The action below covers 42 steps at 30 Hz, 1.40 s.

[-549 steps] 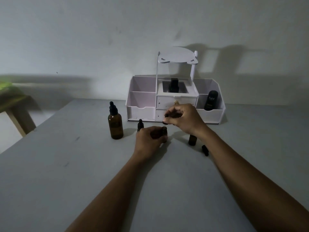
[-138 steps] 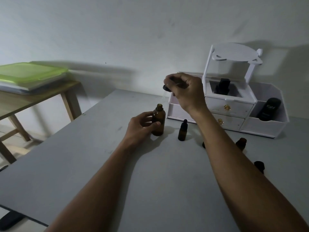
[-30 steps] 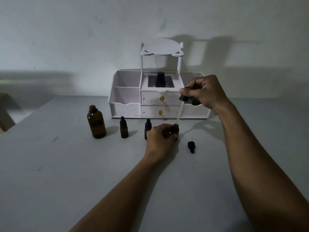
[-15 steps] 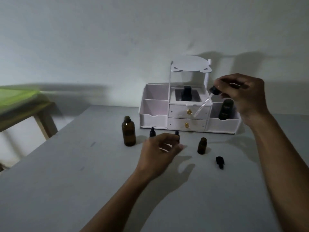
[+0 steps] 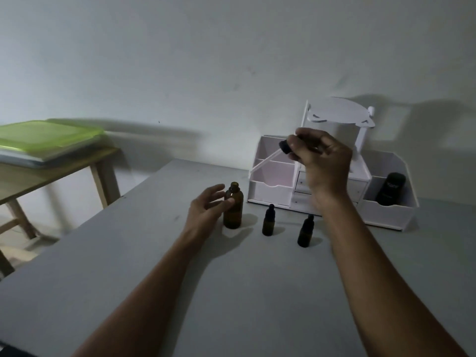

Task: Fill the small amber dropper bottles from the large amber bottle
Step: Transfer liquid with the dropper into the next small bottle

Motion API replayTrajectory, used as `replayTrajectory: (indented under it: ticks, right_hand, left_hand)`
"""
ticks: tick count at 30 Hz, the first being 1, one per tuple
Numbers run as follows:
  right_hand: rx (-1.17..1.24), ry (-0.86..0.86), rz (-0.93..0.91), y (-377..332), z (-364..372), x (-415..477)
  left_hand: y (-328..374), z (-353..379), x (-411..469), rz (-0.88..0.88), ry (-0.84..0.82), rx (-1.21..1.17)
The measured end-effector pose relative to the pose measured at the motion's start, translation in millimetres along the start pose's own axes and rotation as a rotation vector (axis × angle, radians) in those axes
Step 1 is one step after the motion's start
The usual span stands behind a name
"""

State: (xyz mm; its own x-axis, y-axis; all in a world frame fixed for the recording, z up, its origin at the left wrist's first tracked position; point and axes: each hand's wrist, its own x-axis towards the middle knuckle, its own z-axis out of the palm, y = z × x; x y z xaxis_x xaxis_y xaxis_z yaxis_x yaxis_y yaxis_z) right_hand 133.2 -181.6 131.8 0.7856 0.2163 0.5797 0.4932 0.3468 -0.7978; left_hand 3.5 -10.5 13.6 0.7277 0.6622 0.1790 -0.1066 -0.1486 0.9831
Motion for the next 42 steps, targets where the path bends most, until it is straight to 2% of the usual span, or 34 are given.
replayTrajectory:
  ticks: [3, 7, 15, 22, 26, 31, 34, 38, 40, 42]
  right_hand:
    - [-0.009, -0.033, 0.015, 10.7, 17.0, -1.6]
    - [-0.064, -0.074, 0.015, 20.9, 27.2, 0.3]
    - [-0.208, -0.209, -0.050, 30.5, 47.3, 6.0]
    - [-0.465, -0.470, -0.040, 52.5, 63.0, -6.2]
    - [-0.535, -0.478, -0.057, 66.6, 62.5, -16.2]
    - [-0.542, -0.499, -0.047, 51.9, 54.0, -16.2]
    - [-0.504, -0.418, -0.115, 37.0, 22.0, -21.8]
    - [-0.530, -0.328, -0.221, 15.5, -57.2, -30.7]
    - [-0.609, -0.336, -0.189, 4.9, -103.7, -33.4]
    - [-0.692, -0.389, -0.032, -2.8, -146.1, -36.2]
  left_hand:
    - [-9.4, 3.5, -0.7, -0.001, -0.070, -0.035]
    - [-15.0, 0.7, 1.3, 0.019, -0.091, 0.046]
    - [-16.4, -2.0, 3.6, 0.046, -0.101, 0.051]
    - [-16.9, -1.7, 5.4, 0.040, -0.104, 0.059]
    - [-18.9, -1.8, 5.8, 0.040, -0.100, 0.088]
    - [-18.1, -2.6, 2.3, 0.035, -0.076, 0.090]
    - [-17.7, -0.9, -4.4, 0.147, 0.076, 0.200]
    - [-3.5, 13.3, -25.9, 0.291, 0.276, 0.286]
    - [9.8, 28.2, -40.1, 0.362, 0.272, 0.274]
    - [20.5, 47.6, -55.3, 0.398, 0.206, 0.234]
